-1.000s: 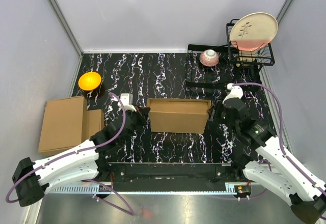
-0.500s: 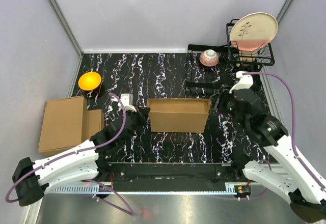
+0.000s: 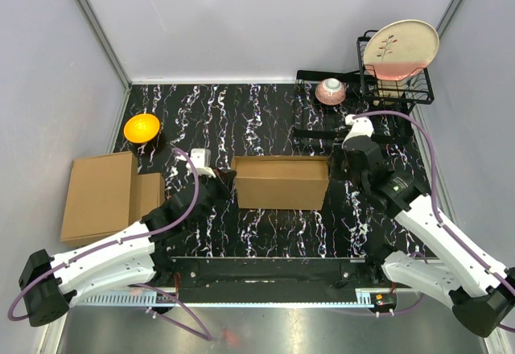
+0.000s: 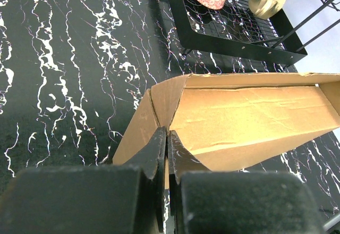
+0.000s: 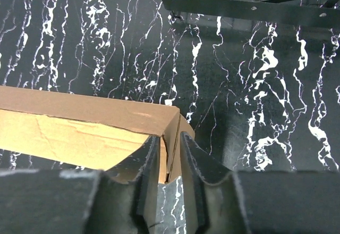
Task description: Fold the paper box
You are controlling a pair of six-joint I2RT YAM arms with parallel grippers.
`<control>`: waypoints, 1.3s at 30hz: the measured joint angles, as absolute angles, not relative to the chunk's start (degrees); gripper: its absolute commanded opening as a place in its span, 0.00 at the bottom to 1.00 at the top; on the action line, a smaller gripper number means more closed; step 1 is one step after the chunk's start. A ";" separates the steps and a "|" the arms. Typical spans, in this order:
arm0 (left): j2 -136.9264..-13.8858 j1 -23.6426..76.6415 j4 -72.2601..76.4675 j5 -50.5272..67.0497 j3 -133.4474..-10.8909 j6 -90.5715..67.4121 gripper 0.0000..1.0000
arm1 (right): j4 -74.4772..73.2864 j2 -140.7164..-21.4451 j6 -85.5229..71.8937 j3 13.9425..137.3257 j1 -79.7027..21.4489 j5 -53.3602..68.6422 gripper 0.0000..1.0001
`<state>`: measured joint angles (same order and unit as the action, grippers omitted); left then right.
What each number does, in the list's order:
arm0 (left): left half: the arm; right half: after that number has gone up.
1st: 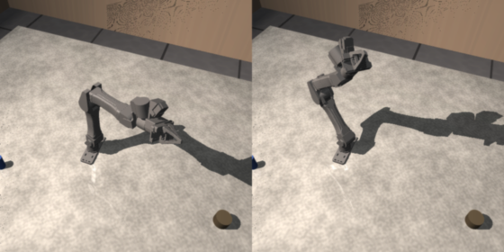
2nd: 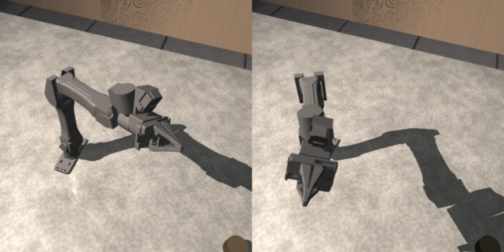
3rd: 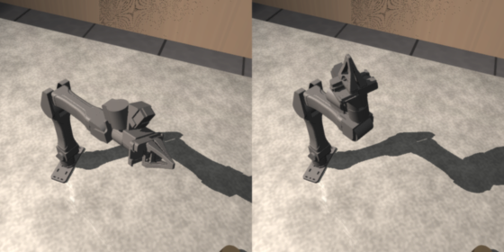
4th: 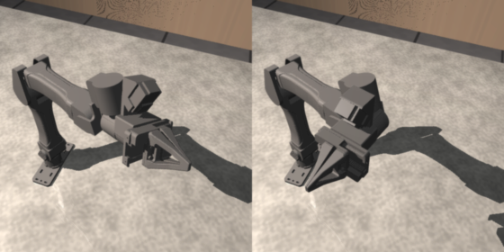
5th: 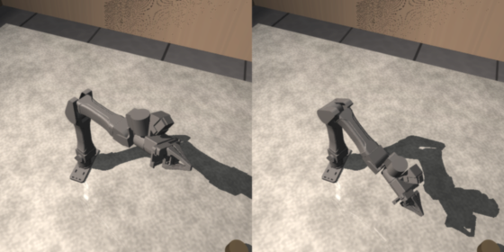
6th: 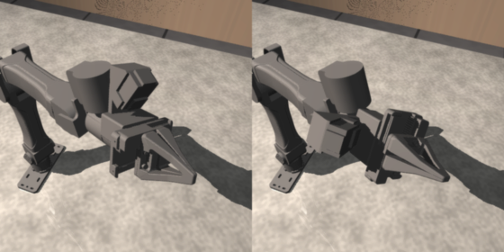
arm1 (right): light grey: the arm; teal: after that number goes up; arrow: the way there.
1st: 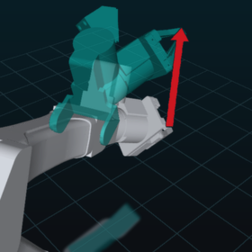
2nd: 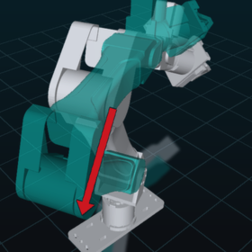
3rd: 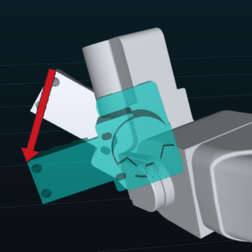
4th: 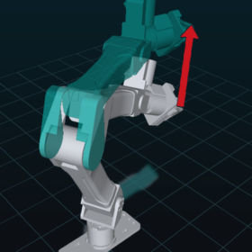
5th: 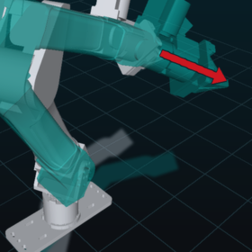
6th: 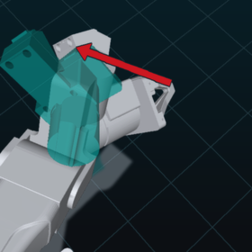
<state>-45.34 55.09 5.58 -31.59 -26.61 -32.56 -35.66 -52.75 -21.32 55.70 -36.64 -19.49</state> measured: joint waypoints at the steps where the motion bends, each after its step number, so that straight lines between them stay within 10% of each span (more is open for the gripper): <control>1: -45.34 55.09 5.58 -31.59 -26.61 -32.53 0.00 | -35.24 -53.25 -21.02 55.61 -36.64 -19.49 0.18; 10: -44.60 55.20 4.21 -31.57 -26.65 -32.45 0.22 | -33.61 -54.17 -19.92 54.68 -36.71 -19.88 0.00; 39: -40.93 55.13 -7.97 -31.92 -33.91 -28.97 0.57 | -31.44 -53.87 -19.49 53.39 -36.97 -19.90 0.00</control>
